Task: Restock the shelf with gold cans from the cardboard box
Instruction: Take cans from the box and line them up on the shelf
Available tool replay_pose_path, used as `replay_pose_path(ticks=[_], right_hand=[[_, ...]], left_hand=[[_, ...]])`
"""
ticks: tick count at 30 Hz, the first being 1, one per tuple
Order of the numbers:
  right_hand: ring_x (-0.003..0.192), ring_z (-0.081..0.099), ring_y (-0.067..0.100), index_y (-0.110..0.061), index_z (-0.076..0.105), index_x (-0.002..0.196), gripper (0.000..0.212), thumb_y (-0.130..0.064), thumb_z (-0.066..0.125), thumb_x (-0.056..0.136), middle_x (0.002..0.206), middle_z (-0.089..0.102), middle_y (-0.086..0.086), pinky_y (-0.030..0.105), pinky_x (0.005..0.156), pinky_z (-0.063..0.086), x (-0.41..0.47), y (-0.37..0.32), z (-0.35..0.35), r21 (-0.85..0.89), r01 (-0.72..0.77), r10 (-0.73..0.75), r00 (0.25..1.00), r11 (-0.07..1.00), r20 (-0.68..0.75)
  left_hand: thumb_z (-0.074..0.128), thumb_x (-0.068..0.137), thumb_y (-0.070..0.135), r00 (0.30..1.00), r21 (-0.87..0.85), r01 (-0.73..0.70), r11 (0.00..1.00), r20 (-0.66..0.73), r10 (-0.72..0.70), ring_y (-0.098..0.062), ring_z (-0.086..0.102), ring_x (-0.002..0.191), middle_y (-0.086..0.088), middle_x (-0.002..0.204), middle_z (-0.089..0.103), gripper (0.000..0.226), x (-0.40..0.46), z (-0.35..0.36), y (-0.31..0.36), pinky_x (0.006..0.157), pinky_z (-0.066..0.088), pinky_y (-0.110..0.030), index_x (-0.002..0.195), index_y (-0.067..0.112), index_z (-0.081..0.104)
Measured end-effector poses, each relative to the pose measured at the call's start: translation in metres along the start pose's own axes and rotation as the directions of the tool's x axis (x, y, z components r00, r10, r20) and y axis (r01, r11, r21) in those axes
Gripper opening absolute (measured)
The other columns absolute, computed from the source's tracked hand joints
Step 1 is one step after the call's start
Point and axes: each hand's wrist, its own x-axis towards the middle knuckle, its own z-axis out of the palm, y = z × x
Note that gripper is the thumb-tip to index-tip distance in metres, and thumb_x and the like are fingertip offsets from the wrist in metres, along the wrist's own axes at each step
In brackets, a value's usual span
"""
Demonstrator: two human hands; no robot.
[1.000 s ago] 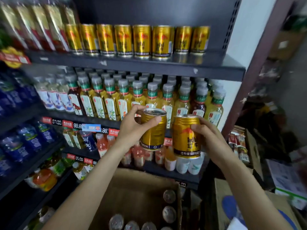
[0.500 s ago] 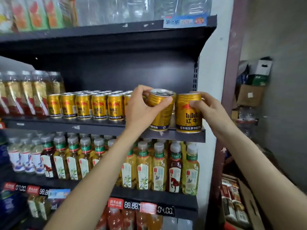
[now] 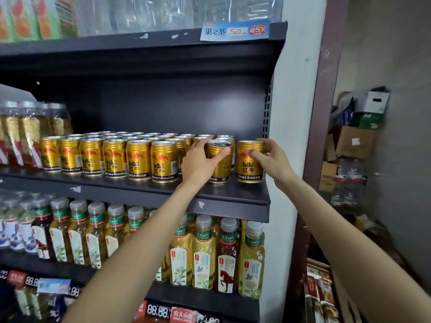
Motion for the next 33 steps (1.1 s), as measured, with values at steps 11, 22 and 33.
replay_pose_path(ticks=[11,22,33], right_hand=[[0.111,0.048,0.014,-0.014,0.032,0.143,0.058,-0.016,0.058,0.09,0.139,0.045,0.008,0.026,0.086,0.044,0.018,0.021,-0.002,-0.026,0.01,-0.007,0.996,1.0,0.092],[0.121,0.05,0.025,-0.016,0.029,0.139,0.092,-0.038,0.081,0.067,0.136,0.047,0.009,0.045,0.098,0.047,0.019,0.033,-0.007,-0.392,0.184,-0.156,0.982,0.901,0.103],[0.114,0.057,0.024,-0.013,0.033,0.139,0.083,-0.032,0.079,0.072,0.131,0.055,0.007,0.032,0.091,0.047,0.027,0.025,0.008,-0.393,0.218,-0.162,0.972,0.893,0.172]], left_hand=[[0.055,0.074,0.071,0.923,0.435,-0.382,0.815,0.135,0.36,-0.018,0.041,0.122,0.0,0.131,0.05,0.075,0.019,-0.005,0.01,0.096,0.037,-0.033,0.132,0.025,0.046],[0.068,0.082,0.037,0.828,0.34,-0.516,0.786,0.435,0.354,-0.023,0.051,0.116,-0.001,0.127,0.053,0.045,0.036,-0.043,-0.01,0.098,0.037,-0.039,0.122,0.025,0.051],[0.064,0.08,0.041,0.84,0.572,-0.543,0.615,0.383,0.386,-0.023,0.046,0.126,-0.003,0.133,0.053,0.057,0.038,-0.043,-0.023,0.113,0.018,-0.036,0.132,0.025,0.048]])
